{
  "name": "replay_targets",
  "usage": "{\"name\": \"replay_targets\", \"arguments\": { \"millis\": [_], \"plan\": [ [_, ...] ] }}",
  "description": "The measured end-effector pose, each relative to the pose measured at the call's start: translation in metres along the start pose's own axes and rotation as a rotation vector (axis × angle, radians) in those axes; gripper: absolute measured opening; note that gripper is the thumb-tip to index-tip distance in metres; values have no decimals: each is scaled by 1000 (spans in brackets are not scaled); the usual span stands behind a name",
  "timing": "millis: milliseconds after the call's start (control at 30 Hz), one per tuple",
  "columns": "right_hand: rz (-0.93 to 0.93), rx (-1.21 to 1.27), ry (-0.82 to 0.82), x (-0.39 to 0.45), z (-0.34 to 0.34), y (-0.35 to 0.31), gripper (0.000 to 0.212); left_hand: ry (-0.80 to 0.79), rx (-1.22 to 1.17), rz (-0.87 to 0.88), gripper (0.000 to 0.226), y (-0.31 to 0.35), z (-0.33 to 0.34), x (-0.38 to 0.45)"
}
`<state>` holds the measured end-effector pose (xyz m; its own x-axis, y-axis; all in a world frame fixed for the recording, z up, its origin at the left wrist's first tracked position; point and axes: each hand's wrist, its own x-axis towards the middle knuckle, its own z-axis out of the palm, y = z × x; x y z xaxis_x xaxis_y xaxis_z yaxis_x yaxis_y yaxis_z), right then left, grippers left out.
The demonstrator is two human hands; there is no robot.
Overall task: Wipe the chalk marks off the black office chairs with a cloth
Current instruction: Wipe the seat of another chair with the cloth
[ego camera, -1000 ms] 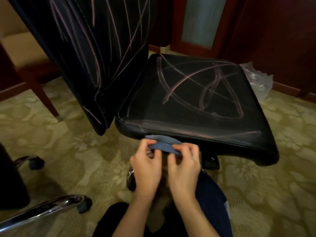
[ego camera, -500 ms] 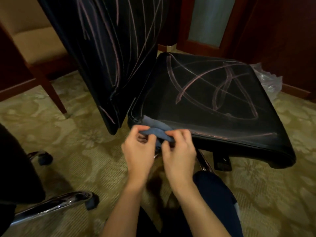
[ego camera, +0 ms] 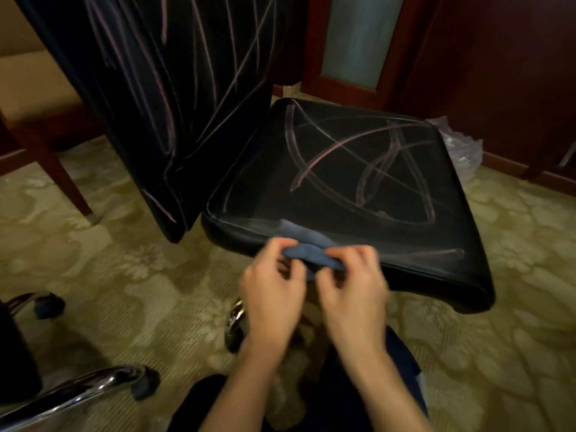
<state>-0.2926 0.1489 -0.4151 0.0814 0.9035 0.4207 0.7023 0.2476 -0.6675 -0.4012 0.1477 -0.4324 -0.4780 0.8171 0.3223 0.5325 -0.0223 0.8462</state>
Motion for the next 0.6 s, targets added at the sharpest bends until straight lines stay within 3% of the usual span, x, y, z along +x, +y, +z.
{"name": "replay_targets", "arguments": {
  "millis": [167,333,600],
  "plan": [
    [139,-215,162,23,-108,88,21,-310,190,243,23,81,78,-46],
    [246,-336,109,47,-133,121,21,-519,232,196,28,128,111,-47],
    [22,-336,48,47,-73,72,16,-321,263,63,28,81,59,-21]
  ]
}}
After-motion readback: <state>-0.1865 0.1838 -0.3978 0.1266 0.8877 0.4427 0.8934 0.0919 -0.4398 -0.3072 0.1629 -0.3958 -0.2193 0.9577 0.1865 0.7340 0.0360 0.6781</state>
